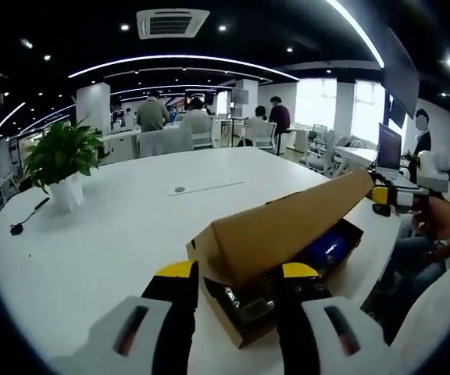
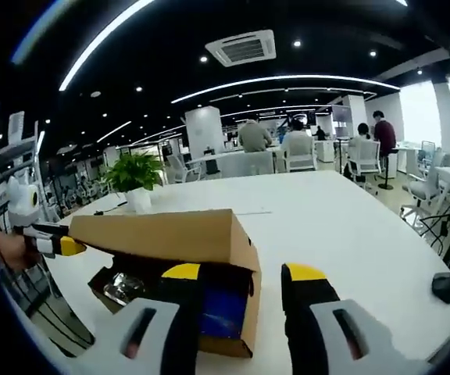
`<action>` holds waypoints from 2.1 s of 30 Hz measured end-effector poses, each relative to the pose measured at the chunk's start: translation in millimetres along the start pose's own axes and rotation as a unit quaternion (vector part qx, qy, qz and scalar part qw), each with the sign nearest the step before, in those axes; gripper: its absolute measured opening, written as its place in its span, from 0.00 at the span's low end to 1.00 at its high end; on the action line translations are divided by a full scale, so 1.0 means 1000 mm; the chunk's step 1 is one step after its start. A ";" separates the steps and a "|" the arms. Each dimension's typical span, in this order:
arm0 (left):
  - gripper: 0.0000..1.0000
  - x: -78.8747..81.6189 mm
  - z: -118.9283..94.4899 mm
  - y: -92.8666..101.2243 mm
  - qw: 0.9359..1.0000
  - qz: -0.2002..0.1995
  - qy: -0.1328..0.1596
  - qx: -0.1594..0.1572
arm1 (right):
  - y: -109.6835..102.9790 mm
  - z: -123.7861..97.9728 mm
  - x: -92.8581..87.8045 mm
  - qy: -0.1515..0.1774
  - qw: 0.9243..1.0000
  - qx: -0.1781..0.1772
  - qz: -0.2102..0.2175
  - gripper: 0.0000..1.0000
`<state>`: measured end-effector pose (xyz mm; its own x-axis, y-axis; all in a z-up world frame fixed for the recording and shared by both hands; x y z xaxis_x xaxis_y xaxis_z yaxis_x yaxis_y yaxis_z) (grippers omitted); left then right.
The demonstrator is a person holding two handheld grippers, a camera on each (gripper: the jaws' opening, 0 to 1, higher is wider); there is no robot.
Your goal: Operate the shoe box by opening the lid, removing the specified soft item, and placing it in the target area until the item is outside and the box remains undamaged.
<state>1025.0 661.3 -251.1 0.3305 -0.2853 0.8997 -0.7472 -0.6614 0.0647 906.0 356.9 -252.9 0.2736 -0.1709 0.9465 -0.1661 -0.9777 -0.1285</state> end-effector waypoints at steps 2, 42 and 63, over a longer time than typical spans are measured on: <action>0.40 0.000 0.000 -0.001 1.000 -0.002 0.001 0.000 | -0.001 0.001 0.002 0.006 1.000 -0.001 -0.017 0.41; 0.40 0.005 0.011 -0.003 1.000 0.002 -0.011 -0.016 | -0.010 0.046 0.041 0.017 0.983 -0.068 -0.170 0.01; 0.31 -0.008 0.011 -0.001 0.995 0.011 -0.049 -0.085 | -0.004 0.067 0.060 -0.001 0.995 -0.082 -0.061 0.00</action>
<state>1028.8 656.6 -263.2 0.3614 -0.3706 0.8556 -0.8393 -0.5290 0.1254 986.4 342.5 -214.9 0.3025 -0.0526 0.9517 -0.2845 -0.9580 0.0374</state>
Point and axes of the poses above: the point that each gripper's makers call its tool centre point, and the gripper's own axes: z roughly forward along the fingers, y roughly to its right, x roughly out of its top, the point moved 5 cm from there along -z, roughly backward along the fingers
